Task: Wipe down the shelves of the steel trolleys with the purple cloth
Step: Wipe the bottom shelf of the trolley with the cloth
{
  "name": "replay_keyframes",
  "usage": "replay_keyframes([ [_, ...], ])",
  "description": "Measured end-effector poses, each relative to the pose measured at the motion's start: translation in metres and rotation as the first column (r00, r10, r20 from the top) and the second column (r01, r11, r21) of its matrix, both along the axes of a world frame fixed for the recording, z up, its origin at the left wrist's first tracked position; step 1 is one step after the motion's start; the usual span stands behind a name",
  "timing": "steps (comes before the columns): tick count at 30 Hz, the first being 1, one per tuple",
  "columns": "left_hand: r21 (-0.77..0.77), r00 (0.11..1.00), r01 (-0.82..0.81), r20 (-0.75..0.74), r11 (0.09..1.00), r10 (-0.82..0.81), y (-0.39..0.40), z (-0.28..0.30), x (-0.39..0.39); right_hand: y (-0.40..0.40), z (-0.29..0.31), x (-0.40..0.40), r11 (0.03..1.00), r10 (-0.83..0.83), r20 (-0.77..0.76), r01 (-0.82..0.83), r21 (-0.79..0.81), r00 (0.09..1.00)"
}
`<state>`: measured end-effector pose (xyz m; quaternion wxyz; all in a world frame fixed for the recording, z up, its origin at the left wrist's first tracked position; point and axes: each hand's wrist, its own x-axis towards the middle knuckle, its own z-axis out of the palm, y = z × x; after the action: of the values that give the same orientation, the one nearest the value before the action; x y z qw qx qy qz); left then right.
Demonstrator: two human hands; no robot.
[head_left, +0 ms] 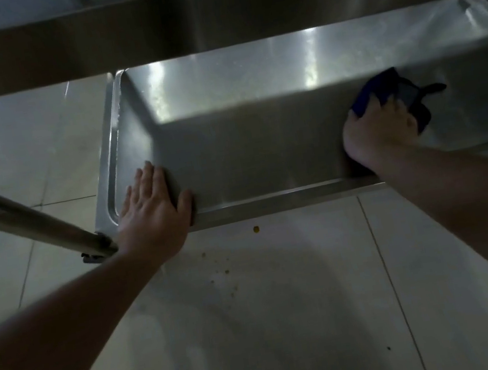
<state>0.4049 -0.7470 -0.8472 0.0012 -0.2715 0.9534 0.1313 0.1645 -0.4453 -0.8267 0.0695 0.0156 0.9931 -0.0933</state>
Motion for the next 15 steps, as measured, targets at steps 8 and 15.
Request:
replay_keyframes([
  [8, 0.015, 1.000, 0.010, -0.011, 1.000, -0.010, 0.002, 0.001, 0.003, -0.179, -0.005, 0.125, 0.718, 0.687, -0.065, -0.689, -0.095, 0.724],
  [15, 0.030, 0.999, 0.041, -0.015, 0.999, -0.040, -0.003, -0.002, 0.005, -0.055, -0.007, 0.047, 0.486, 0.870, -0.056, -0.872, -0.062, 0.489],
])
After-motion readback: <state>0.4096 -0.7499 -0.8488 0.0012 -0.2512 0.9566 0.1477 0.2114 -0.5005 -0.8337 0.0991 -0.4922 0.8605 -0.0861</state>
